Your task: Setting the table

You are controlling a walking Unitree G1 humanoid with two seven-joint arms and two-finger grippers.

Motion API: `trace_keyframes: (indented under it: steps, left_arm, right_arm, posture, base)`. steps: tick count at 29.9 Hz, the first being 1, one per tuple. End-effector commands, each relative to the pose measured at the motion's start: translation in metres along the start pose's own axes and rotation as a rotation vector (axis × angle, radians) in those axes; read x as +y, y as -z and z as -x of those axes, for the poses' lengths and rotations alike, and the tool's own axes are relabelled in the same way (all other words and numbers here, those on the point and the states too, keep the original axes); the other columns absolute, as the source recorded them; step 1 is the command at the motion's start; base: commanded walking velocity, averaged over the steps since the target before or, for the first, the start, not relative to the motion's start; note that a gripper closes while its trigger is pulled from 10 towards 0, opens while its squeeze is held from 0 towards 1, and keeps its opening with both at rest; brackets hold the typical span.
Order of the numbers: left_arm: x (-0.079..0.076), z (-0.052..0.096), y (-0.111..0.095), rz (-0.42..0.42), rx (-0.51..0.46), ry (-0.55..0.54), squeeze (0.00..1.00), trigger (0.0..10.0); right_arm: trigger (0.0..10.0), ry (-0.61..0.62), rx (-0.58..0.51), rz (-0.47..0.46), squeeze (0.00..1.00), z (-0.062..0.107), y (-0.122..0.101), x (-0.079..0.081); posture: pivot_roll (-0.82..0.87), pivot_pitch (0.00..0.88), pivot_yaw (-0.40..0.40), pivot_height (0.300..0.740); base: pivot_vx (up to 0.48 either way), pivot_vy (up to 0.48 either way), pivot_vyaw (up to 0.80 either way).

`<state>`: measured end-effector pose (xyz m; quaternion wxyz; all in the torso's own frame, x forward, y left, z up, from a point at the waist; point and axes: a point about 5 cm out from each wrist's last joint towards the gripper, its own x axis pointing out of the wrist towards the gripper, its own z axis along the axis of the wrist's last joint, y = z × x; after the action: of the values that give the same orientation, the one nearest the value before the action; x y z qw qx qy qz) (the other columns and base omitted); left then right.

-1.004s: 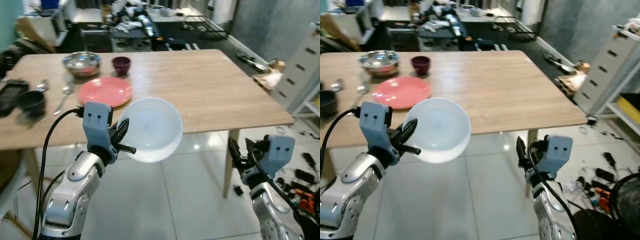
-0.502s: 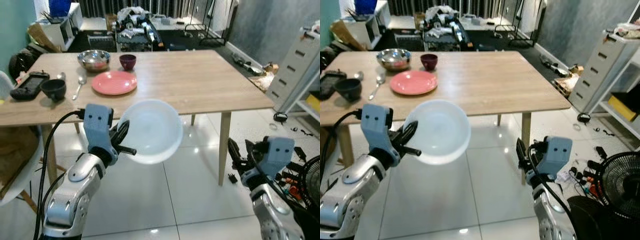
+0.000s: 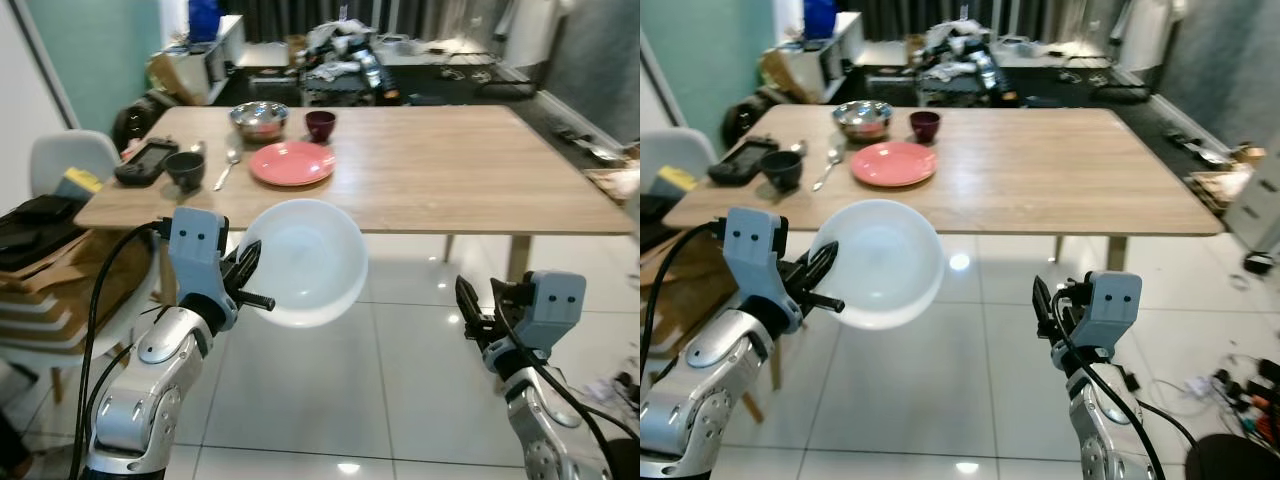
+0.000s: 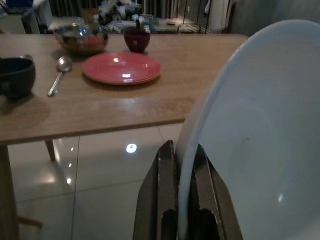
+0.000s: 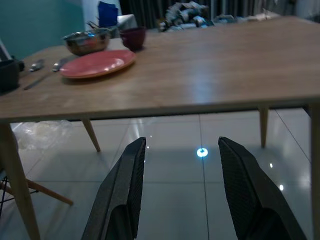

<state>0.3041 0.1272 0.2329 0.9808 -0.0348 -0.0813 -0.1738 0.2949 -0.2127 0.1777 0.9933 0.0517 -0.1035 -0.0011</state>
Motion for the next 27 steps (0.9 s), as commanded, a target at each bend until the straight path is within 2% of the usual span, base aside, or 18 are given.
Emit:
trace_keyframes:
  steps: [1, 15, 27]
  left_arm:
    - [0.005, 0.002, 0.003, 0.001, 0.012, -0.021, 0.00, 10.0]
    - [0.005, 0.001, 0.006, -0.008, 0.044, -0.037, 0.00, 10.0]
    - [0.003, 0.001, 0.010, -0.004, 0.086, -0.040, 0.00, 10.0]
  right_arm:
    - [10.0, -0.020, 0.000, -0.011, 0.00, 0.001, 0.001, 0.005]
    - [10.0, -0.070, 0.006, -0.021, 0.00, 0.003, 0.003, 0.011]
    - [10.0, -0.235, 0.019, -0.046, 0.00, 0.008, 0.003, 0.031]
  posture:
    - [0.08, 0.067, 0.063, 0.740]
    - [0.09, 0.072, 0.065, 0.740]
    - [0.08, 0.074, 0.063, 0.740]
  base:
    - [0.000, 0.000, 0.77]
    - [0.000, 0.000, 0.77]
    - [0.000, 0.000, 0.77]
